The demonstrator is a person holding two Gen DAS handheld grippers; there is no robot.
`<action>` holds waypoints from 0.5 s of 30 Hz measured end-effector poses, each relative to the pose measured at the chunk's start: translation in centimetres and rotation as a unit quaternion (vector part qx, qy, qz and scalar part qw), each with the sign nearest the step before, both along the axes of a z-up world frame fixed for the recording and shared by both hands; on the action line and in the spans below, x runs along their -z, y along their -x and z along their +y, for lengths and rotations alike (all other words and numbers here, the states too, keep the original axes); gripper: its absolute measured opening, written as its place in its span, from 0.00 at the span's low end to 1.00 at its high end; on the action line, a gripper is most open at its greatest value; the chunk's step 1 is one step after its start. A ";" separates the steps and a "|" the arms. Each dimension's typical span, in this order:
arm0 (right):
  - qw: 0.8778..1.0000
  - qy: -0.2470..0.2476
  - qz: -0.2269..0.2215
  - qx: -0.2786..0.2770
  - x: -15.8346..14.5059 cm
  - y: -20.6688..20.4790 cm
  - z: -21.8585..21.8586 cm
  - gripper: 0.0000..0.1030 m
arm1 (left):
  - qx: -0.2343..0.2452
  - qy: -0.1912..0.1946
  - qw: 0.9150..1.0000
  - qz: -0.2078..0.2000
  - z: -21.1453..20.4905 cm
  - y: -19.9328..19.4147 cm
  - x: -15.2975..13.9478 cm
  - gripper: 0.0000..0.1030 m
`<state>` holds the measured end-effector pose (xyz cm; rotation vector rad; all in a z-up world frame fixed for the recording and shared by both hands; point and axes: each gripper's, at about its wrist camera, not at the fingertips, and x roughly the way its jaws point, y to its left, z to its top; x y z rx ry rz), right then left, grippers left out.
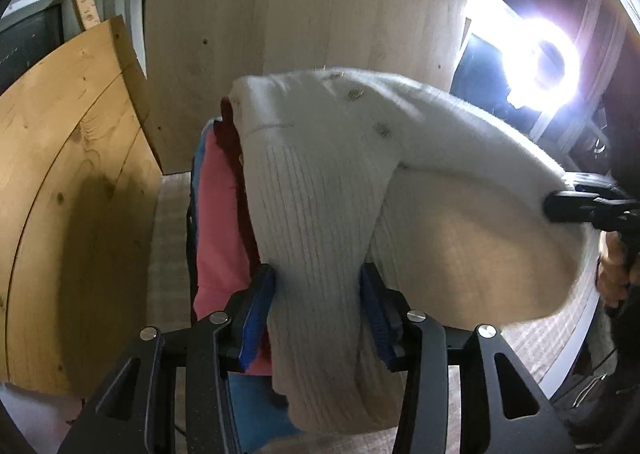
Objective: Fold clothes
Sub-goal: 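Lift the cardigan with both grippers and carry it toward the clothes stack, then lower the cardigan onto the pink and blue clothes stack and open both grippers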
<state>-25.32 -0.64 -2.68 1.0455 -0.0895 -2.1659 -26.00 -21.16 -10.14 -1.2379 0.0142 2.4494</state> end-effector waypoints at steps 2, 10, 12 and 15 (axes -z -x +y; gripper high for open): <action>0.996 -0.067 -0.058 0.015 3.3 0.7 0.1 0.26 | 0.001 0.005 1.000 -0.002 0.1 -0.1 0.0 0.43; 0.997 0.007 0.020 0.069 -2.6 2.6 3.1 0.26 | -0.016 -0.017 0.998 0.060 -0.7 -0.2 -5.9 0.39; 0.996 0.030 0.052 0.072 -4.3 3.9 3.5 0.26 | -0.016 -0.025 0.997 0.065 -0.5 1.9 -6.8 0.39; 0.995 0.020 0.061 0.072 -4.6 7.7 1.4 0.26 | -0.015 -0.027 0.997 0.066 0.1 6.0 -7.0 0.39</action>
